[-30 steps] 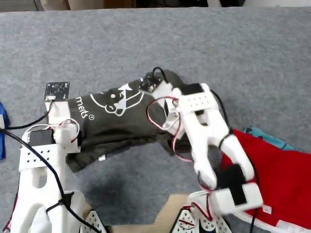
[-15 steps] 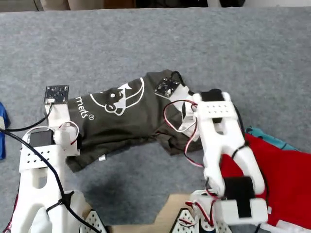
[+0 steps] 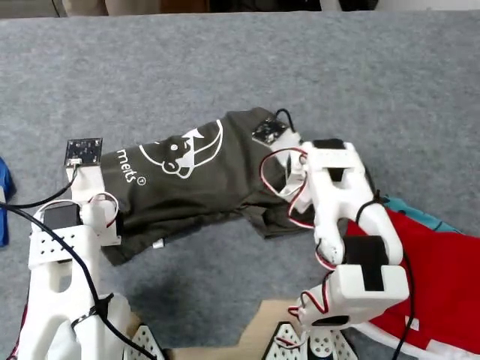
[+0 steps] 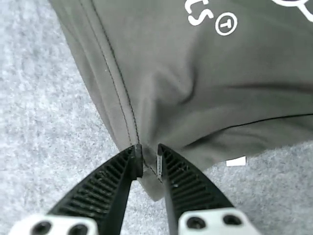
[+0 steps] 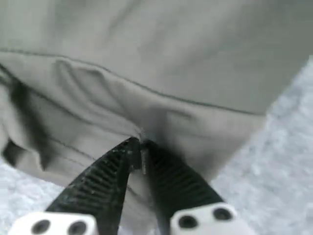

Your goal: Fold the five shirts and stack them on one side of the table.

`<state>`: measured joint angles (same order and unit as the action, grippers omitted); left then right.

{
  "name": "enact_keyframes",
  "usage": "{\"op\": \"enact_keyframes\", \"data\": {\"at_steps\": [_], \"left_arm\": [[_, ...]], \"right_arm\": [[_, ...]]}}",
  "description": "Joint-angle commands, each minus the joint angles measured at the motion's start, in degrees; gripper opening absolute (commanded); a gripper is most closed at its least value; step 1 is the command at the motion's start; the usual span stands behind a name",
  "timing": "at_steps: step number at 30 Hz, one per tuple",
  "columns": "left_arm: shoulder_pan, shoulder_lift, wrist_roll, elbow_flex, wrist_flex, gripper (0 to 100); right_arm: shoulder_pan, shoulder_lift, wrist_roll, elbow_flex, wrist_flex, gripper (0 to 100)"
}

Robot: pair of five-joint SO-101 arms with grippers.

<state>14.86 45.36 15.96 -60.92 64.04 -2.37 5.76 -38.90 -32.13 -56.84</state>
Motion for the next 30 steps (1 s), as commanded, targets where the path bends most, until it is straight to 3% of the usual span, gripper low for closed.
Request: {"op": "enact_keyframes", "data": {"at_steps": [1, 9, 14, 18, 22, 25, 30], "left_arm": [[0.44, 1.1, 0.88, 0.18, 0.35, 7], [0.44, 1.1, 0.88, 0.18, 0.44, 7], [0.44, 1.1, 0.88, 0.26, 0.44, 7], [1.58, 1.1, 0.88, 1.49, 0.7, 7], [3.25, 1.1, 1.14, 5.71, 5.98, 7], [1.76, 1.1, 3.6, 6.33, 8.26, 6], [-5.1, 0.57, 3.16, -0.35, 4.84, 6]], "right_arm": [[3.12, -0.22, -0.53, 5.23, -3.08, 0.5], [8.31, 0.13, -4.75, 13.58, -7.03, 0.5], [7.25, -0.22, -8.09, 12.18, -8.53, 1.1], [6.37, -3.3, -10.02, 12.0, -12.13, 9.7], [6.37, -10.77, -11.16, 12.09, -12.75, 16.2], [3.47, -16.22, -9.93, 12.62, -14.24, 15.4], [-6.46, -14.9, -3.34, 15.08, -8.35, 0.5]]}}
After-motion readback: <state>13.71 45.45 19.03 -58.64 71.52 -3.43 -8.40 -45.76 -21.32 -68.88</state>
